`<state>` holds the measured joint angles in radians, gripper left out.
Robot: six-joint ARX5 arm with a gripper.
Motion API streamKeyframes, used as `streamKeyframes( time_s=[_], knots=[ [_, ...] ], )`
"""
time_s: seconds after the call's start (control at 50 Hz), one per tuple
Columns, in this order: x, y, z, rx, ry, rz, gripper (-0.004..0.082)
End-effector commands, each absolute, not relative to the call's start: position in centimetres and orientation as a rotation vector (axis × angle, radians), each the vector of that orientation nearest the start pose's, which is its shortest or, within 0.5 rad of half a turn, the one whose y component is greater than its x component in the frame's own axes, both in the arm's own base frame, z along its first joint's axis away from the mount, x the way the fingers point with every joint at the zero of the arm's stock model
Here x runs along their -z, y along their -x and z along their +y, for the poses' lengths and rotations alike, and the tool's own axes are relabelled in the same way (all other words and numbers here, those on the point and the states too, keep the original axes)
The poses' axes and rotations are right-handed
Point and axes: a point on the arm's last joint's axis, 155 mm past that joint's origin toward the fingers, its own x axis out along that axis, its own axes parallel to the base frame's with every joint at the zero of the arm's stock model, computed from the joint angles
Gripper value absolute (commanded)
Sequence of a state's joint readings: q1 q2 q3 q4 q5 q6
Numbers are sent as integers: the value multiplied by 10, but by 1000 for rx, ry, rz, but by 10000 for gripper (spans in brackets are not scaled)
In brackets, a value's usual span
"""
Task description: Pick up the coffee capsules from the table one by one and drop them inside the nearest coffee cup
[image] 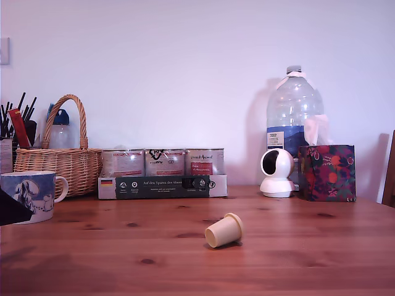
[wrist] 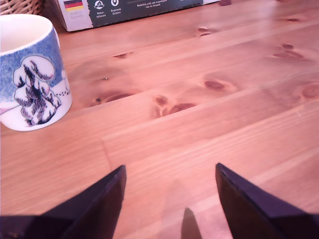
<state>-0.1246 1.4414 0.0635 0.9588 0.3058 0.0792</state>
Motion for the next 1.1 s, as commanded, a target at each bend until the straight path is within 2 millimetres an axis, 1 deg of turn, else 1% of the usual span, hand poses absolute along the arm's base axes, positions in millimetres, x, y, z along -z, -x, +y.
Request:
streamKeyframes(
  time_s=[0.0,0.54,0.68,0.84,0.9,1.04,1.08],
  knots=[
    [-36,-304,-91,426,-28,412,482],
    [-35,-303,-91,424,-18,423,472],
    [-37,-300,-91,426,-10,430,396],
    [-36,-292,-95,447,15,467,366],
    [-33,-287,-96,457,22,490,340],
    [-36,-277,-105,514,40,505,199],
    [-37,-274,-108,535,46,510,171]
  ],
)
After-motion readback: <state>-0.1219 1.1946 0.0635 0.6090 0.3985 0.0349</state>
